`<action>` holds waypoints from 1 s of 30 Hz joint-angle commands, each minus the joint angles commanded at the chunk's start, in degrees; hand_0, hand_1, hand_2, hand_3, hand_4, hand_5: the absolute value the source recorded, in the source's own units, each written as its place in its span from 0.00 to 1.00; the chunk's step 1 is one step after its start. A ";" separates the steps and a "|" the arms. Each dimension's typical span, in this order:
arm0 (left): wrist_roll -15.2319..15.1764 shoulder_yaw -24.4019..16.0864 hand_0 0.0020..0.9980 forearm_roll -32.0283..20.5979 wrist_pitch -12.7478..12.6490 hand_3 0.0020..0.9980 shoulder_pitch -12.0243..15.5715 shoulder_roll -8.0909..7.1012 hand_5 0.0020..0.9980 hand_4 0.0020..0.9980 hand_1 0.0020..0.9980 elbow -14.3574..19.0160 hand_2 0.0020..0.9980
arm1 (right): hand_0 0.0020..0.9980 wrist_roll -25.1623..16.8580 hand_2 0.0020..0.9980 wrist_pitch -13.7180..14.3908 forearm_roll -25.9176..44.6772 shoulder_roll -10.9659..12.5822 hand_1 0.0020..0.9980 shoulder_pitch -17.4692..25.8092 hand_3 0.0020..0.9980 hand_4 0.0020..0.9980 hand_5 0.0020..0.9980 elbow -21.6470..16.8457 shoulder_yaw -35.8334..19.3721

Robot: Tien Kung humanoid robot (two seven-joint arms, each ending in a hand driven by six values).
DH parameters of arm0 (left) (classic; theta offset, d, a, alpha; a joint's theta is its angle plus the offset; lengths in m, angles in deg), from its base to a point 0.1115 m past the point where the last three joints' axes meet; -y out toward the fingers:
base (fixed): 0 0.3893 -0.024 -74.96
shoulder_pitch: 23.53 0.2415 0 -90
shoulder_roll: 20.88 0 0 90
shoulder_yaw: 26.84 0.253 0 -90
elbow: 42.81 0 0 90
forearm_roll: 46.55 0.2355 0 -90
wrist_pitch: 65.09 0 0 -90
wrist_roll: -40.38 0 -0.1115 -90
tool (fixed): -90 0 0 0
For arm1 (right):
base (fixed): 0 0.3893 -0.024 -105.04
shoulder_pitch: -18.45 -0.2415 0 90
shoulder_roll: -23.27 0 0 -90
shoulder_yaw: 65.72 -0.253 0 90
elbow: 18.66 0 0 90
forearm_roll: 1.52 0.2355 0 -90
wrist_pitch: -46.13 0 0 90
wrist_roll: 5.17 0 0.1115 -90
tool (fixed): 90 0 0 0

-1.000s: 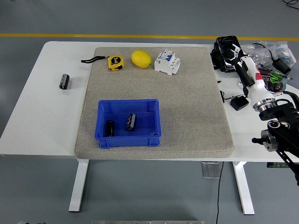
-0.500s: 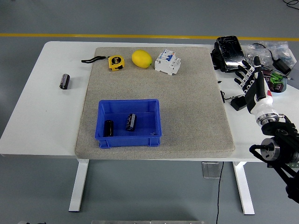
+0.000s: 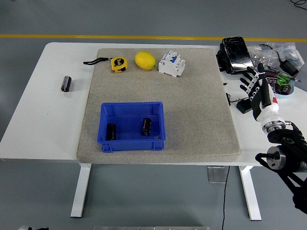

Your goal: Pick up the battery,place it into the box

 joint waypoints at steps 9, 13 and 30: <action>-0.22 0.38 0.70 -0.39 -0.11 0.59 -0.29 0.17 0.49 0.61 0.68 -0.01 0.71 | 0.92 -0.05 0.88 -0.15 -0.54 0.32 0.87 0.12 0.89 1.00 1.00 -0.77 -0.39; -0.20 0.27 0.70 -0.18 -0.15 0.59 -0.35 0.29 0.49 0.61 0.68 -0.03 0.71 | 0.92 0.04 0.87 -0.41 -1.35 0.53 0.86 0.36 0.89 1.00 1.00 -1.17 -0.35; 0.83 -0.06 0.72 2.40 3.13 0.60 0.07 1.05 0.48 0.61 0.72 -0.33 0.77 | 0.90 0.37 0.86 -0.75 -2.36 0.39 0.85 1.26 0.88 1.00 1.00 -1.12 0.29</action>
